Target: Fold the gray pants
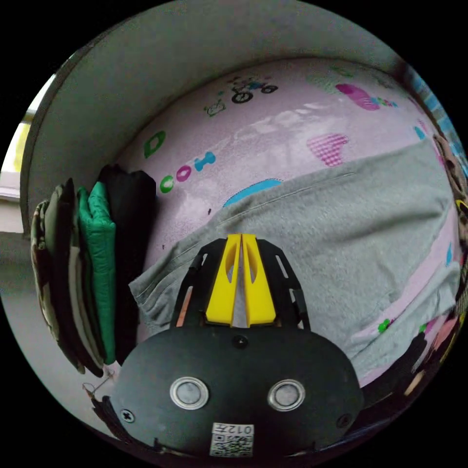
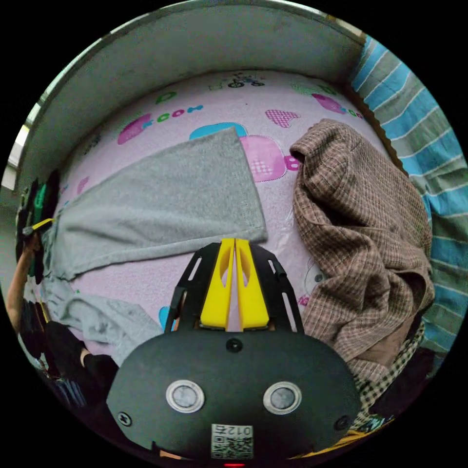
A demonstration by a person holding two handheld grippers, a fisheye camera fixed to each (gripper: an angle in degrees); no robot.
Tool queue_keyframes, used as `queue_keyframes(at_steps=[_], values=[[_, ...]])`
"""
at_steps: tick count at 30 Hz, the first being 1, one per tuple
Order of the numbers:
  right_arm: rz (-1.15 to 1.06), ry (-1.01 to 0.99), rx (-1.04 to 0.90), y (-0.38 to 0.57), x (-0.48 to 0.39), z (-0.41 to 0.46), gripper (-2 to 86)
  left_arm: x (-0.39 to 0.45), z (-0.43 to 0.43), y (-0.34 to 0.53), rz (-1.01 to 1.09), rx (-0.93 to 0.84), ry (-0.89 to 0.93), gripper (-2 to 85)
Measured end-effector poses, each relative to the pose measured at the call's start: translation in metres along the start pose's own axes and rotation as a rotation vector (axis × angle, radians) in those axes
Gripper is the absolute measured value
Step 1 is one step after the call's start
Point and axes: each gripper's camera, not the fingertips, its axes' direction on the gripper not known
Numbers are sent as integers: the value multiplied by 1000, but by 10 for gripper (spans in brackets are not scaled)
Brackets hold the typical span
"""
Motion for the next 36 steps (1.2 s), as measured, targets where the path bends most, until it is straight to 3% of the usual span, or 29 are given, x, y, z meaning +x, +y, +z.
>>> queue_keyframes(at_steps=[10, 18, 24, 36], values=[[222, -102, 16, 156, 47, -7, -8, 81, -34, 136, 281, 80, 280, 0], [362, -106, 89, 206, 60, 9, -8, 181, -47, 205, 516, 76, 399, 1], [642, -222, 73, 226, 112, 25, -8, 216, -50, 182, 584, 70, 437, 3], [462, -51, 121, 226, 117, 53, -10, 286, -38, 99, 763, 70, 416, 4]])
